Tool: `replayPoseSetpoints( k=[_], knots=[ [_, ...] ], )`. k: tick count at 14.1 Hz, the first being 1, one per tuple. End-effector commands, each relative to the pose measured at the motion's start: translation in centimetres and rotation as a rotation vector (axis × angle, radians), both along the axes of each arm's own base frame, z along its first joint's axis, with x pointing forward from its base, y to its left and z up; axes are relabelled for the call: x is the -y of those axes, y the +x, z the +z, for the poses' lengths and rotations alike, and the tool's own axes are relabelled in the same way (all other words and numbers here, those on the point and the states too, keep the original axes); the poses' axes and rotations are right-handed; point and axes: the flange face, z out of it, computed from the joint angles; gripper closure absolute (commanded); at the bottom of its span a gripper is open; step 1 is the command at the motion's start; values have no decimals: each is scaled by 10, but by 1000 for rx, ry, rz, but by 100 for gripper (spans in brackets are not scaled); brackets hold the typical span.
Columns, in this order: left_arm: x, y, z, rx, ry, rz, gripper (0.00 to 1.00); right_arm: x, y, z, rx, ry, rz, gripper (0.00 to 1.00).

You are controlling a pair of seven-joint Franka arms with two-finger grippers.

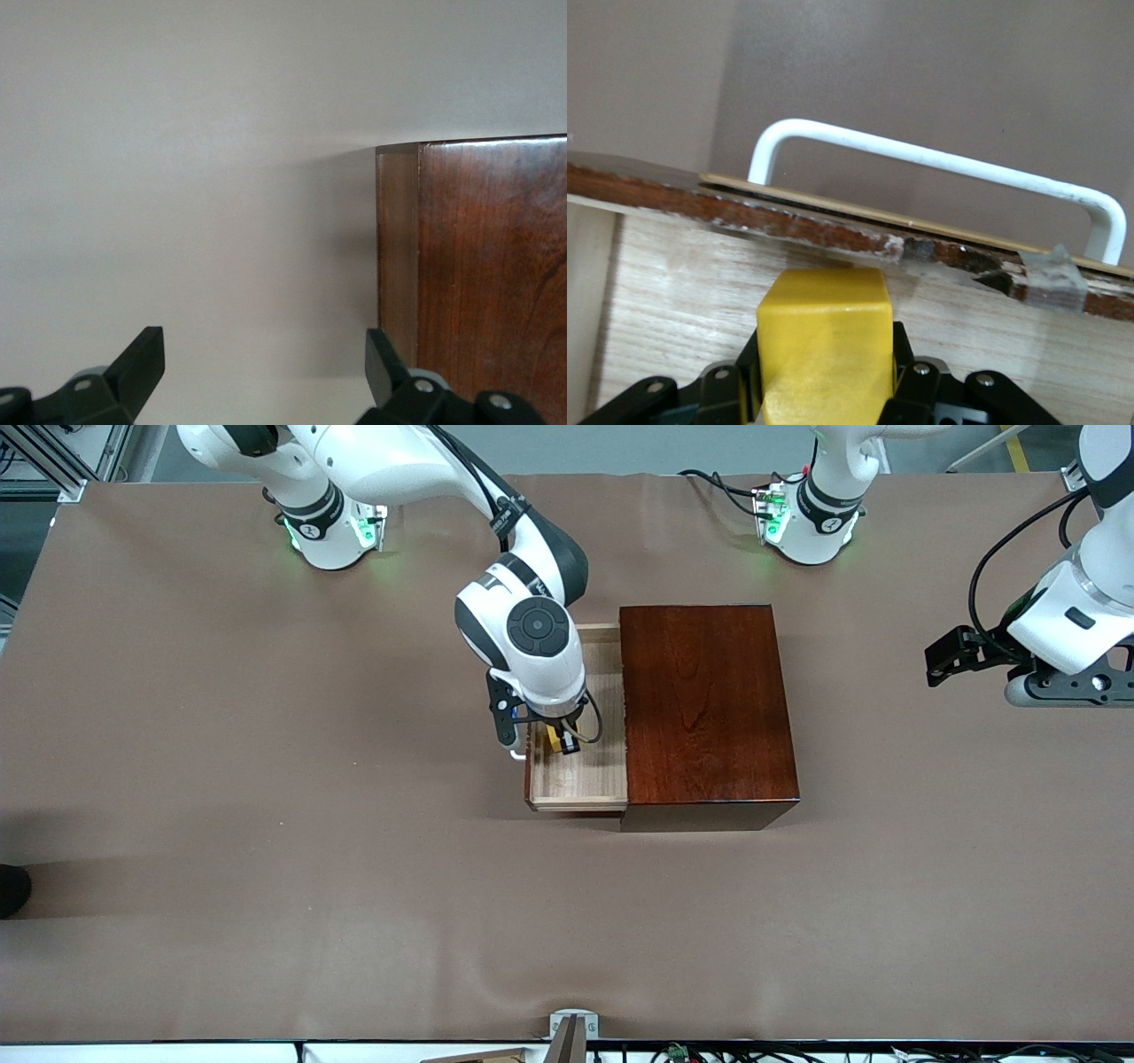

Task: Open drawer, take yellow block, close drawer
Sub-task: 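Lower the right gripper and grasp the yellow cube, then lift the cube out with the right gripper while the left gripper reaches the handle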

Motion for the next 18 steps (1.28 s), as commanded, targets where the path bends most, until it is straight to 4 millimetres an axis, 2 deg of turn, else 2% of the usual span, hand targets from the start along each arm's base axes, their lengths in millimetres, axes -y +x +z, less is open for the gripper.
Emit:
replayPoseSetpoints(
  k=[1, 5, 9, 10, 11, 18],
  knots=[
    [2, -1, 2, 4, -20, 5, 0, 2, 12, 32, 15, 30, -25, 100],
    [3, -1, 5, 12, -21, 4, 0, 16, 33, 68, 16, 44, -55, 100],
    [5, 3, 2, 7, -24, 1, 0, 39, 53, 78, 15, 50, -86, 100],
    [7, 5, 3, 9, -28, -2, 0, 48, 58, 86, 17, 50, -65, 100],
    [8, 7, 0, 5, -28, -5, 0, 55, 58, 103, 25, 57, -15, 100],
    [34, 8, -5, -1, -24, -49, 0, 149, 76, 153, -28, 24, 243, 100]
  ],
)
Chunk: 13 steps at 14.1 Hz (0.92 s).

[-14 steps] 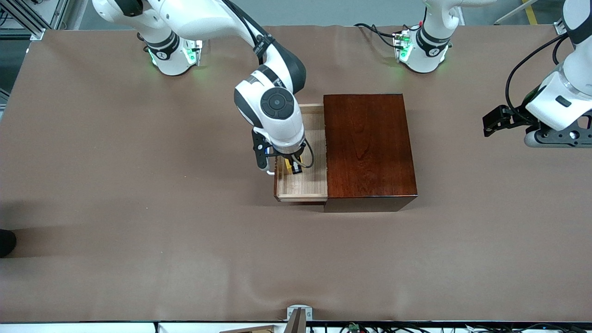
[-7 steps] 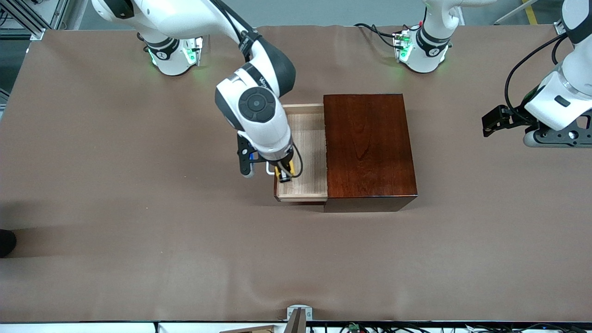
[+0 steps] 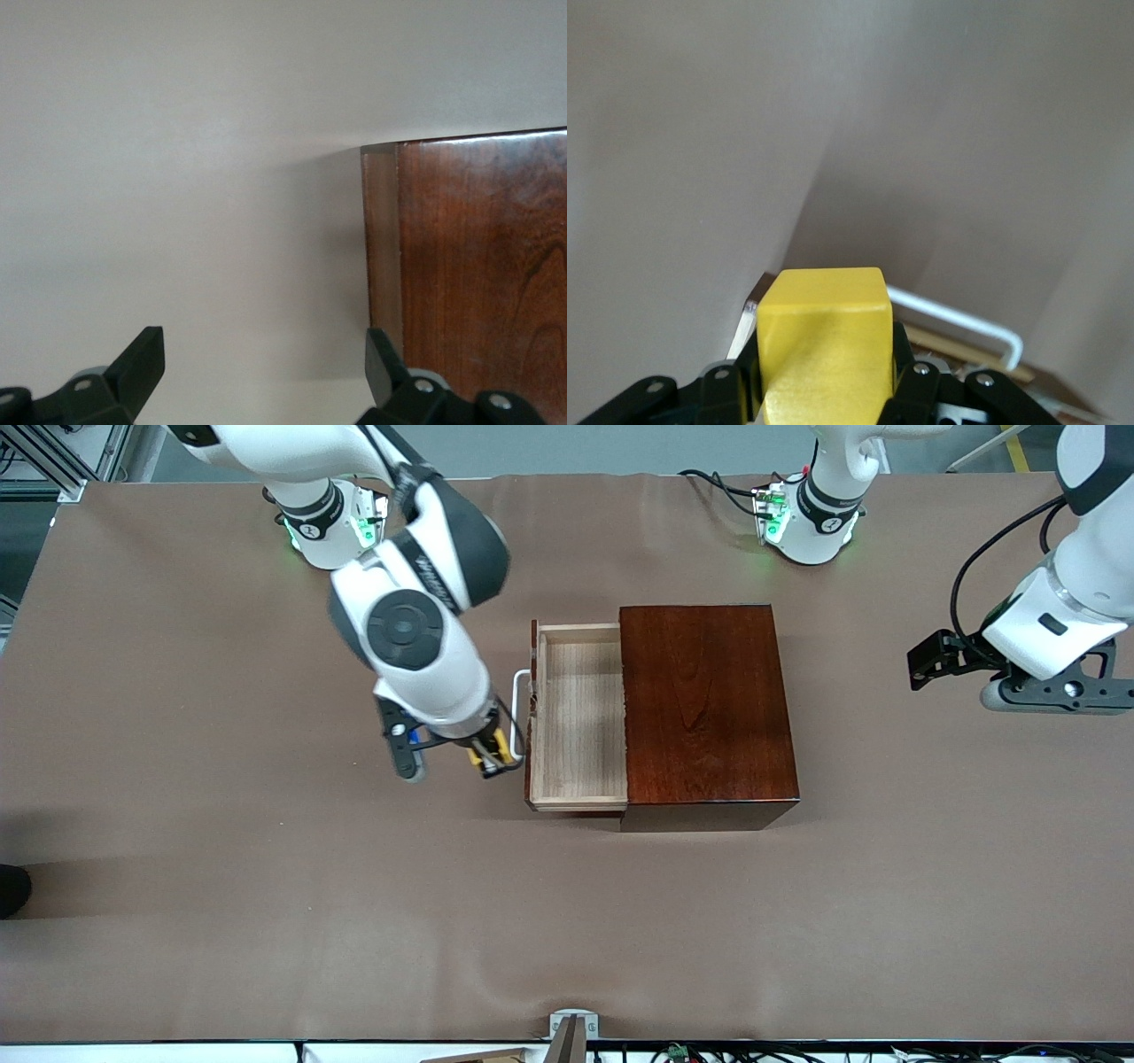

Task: Open drawer, take yellow block, close drawer
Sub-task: 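Lift the cube out with the right gripper while the left gripper reaches the handle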

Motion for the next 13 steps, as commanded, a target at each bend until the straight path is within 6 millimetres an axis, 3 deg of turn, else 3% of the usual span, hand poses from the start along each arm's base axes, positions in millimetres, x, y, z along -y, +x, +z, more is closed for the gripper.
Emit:
replayPoseSetpoints(
  k=[1, 3, 4, 7, 9, 12, 13],
  knots=[
    [15, 7, 2, 4, -22, -16, 0, 44, -3, 19, -20, 24, 106, 100],
    [38, 6, -2, -2, -25, -59, 0, 82, -7, 23, -51, 20, 215, 100],
    [65, -1, -4, -7, -28, -106, 0, 103, -8, 25, -56, 24, 258, 100],
    [106, -10, -9, -23, -49, -198, 0, 146, -4, 36, -49, 42, 395, 100],
    [154, -29, -1, -21, -95, -289, 0, 171, 0, 44, -42, 55, 503, 100],
    [240, -75, 9, -22, -147, -594, 0, 218, 8, 52, -38, 76, 633, 100],
    [263, -86, 3, -36, -161, -718, 0, 237, 12, 55, -31, 85, 684, 100]
  ],
)
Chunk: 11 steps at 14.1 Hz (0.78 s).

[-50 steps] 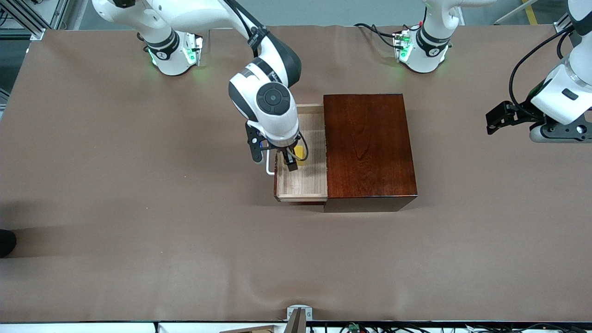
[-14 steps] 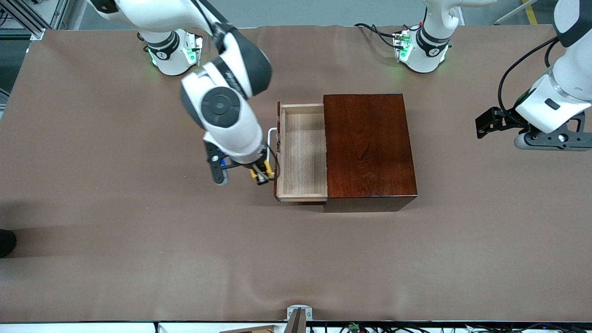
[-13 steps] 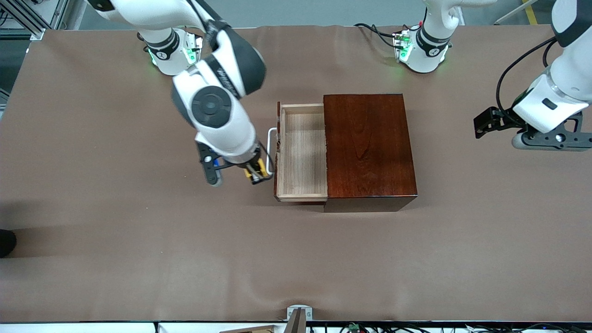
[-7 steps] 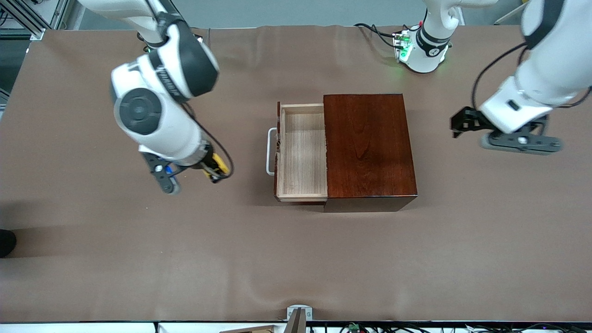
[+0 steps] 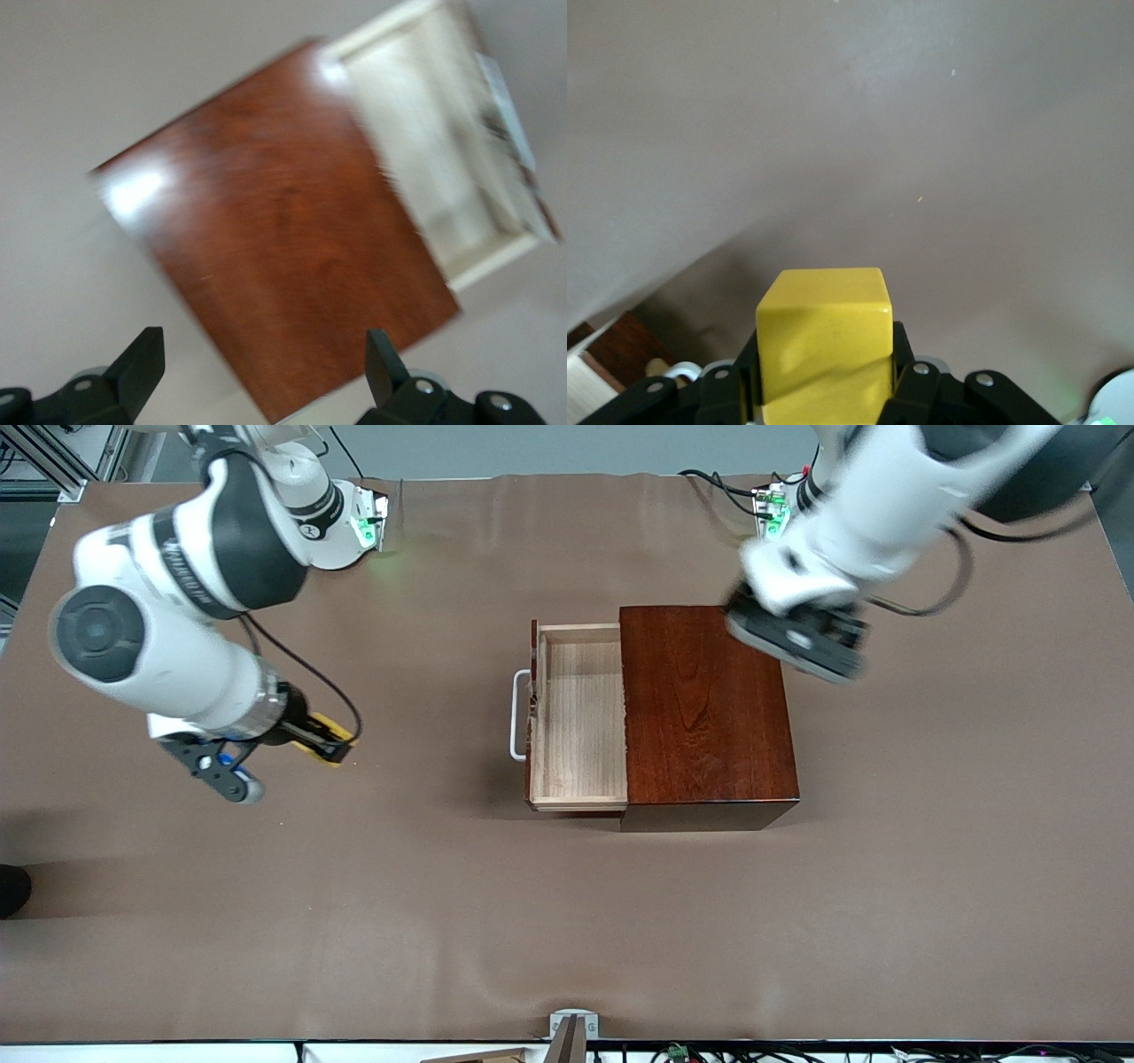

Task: Open drawer, take yellow block, close drawer
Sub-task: 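Lift the cube out with the right gripper while the left gripper reaches the handle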

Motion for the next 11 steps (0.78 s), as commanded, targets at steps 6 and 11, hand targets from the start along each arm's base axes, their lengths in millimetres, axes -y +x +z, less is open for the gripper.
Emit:
replayPoseSetpoints(
  k=[6, 11],
  knots=[
    [186, -16, -58, 49, -266, -587, 0, 137, 7, 14, 20, 94, 350, 100],
    [252, -10, -149, 192, -281, -746, 0, 179, 24, -2, 54, 2, 515, 100]
  ],
)
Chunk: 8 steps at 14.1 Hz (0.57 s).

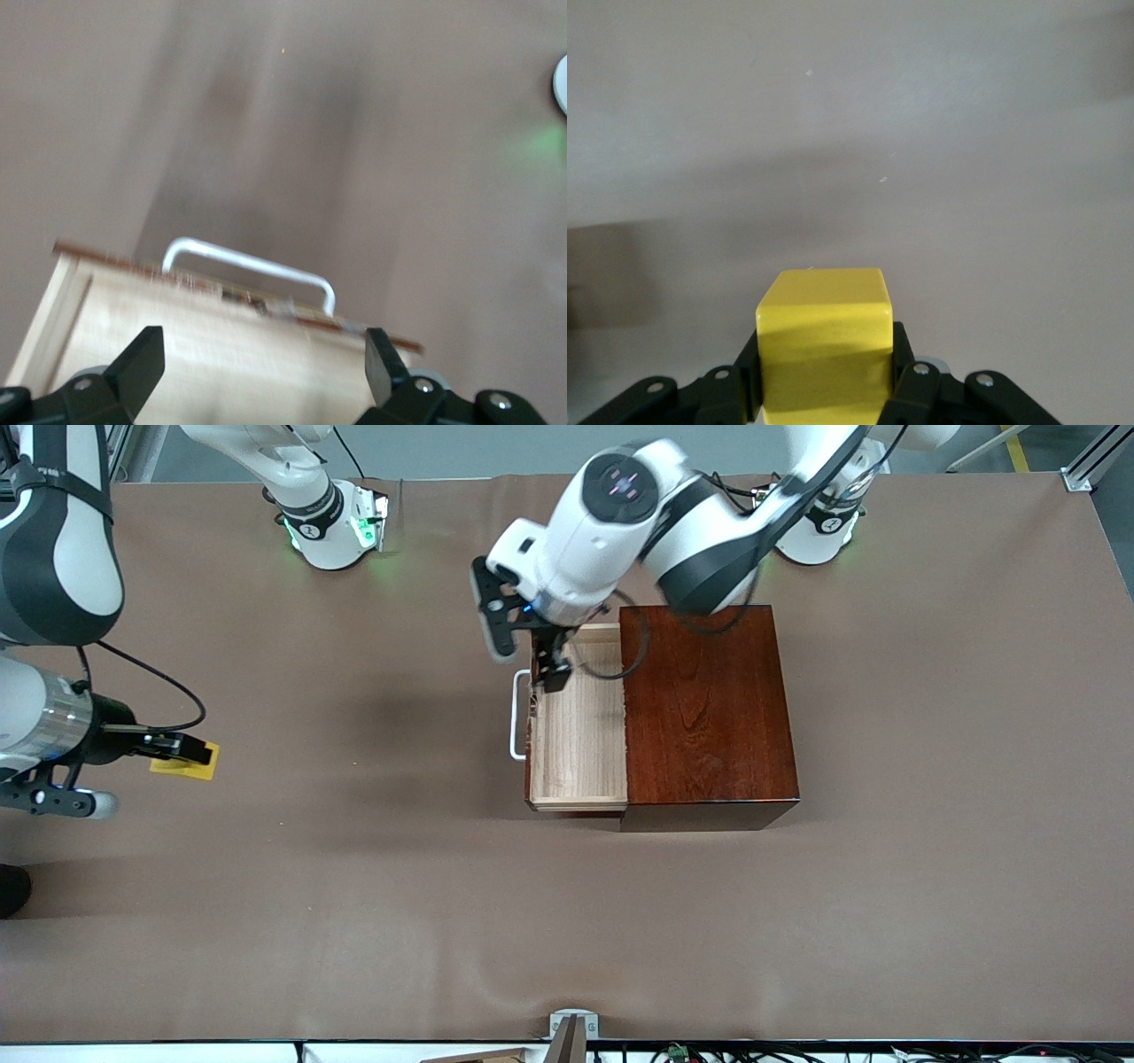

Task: Open drawer, take yellow block, close drawer
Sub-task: 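Push the drawer shut with the left gripper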

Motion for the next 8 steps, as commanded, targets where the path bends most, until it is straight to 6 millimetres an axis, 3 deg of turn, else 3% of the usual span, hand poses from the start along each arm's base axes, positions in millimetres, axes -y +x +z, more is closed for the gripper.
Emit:
replayPoseSetpoints(
  k=[1, 3, 5, 8],
  knots=[
    [23, 13, -40, 78, 11, -65, 0, 13, 6, -11, 29, -40, 87, 100],
    [37, 12, -74, 115, 34, -87, 0, 23, 18, -35, 36, -68, 128, 100],
    [47, 10, -107, 164, 64, -113, 0, 47, 29, -62, 37, -65, 131, 100],
    [54, 4, -133, 202, 116, -143, 0, 64, 45, -113, 35, -61, 129, 100]
  ],
)
